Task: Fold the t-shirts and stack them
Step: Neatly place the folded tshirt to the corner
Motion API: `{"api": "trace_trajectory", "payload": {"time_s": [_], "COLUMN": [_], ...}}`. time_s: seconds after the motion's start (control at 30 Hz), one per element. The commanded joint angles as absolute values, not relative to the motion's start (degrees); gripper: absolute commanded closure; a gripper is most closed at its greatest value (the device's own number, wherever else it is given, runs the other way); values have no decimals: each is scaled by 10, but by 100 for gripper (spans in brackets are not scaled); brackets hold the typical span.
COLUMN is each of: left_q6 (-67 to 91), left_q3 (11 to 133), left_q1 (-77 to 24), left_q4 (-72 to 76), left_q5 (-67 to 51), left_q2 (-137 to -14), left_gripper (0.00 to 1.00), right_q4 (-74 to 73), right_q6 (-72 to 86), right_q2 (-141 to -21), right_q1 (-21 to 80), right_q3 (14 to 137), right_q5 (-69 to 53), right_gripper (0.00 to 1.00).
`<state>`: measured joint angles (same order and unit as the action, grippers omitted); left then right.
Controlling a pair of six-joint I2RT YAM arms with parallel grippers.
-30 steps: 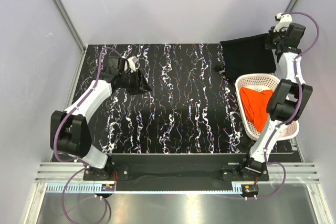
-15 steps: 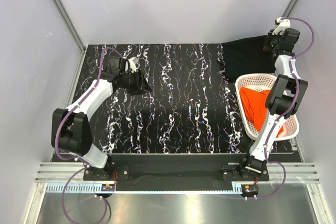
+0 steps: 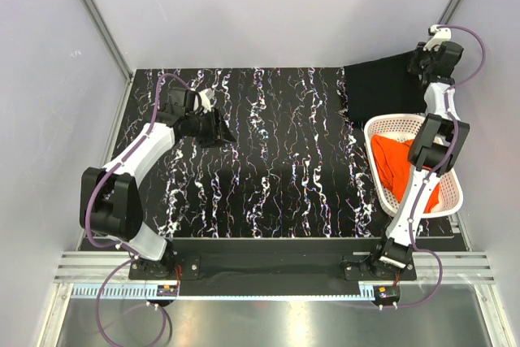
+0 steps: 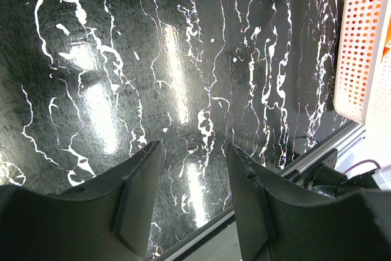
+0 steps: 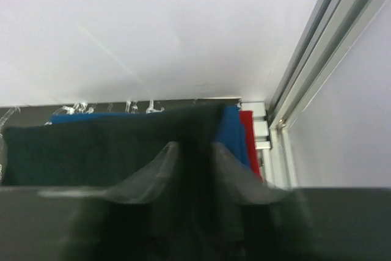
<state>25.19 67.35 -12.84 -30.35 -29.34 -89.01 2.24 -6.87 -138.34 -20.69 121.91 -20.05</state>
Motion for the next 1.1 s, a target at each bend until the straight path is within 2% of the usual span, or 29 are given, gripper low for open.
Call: {"api": "trace_trajectory", "payload": {"time_s": [0.0,0.17,0.27,0.33,0.37,0.4,0.5,0.73,0.97,1.07], "left_q6": [242,243,243,243,243,243,244,243,241,240], "left_q3": [673,671,671,670,669,668,669,669,670,671], "left_q1": [-129,-129,-130,-130,-131,-132,-135,-135,-136,-135], "left_q4": [-291,-291,-290,-290,-290,-290,-290,-290,-291,-291], "left_q5": [-299,-301,-304,-305,-306,-305,-308,-308,-310,-305], "left_q2": [-892,-889,-885,-882,-880,-880,-875,-867,-874,-874], "left_gripper": [48,47,46,46,46,46,46,45,44,44], "right_q4": [16,-22,-21,-19,-20,-19,-18,-18,-19,-22], "right_q6": [-68,-53,-55,-62,-62,-58,-22,-4,-25,-38], "right_q2": [-1417,-1404,-1378,-1350,-1340,-1321,-1296,-1288,-1340,-1364], "right_q1": [-211,-210,-204,-199,-195,-194,-193,-193,-193,-193], "right_q3": [1307,1317,1282,1248,1237,1213,1179,1088,1111,1134], "right_q5": [-188,-165,-149,-105,-96,-91,-80,-56,-39,-3], "right_gripper": [61,37,31,31,41,55,76,77,78,81]}}
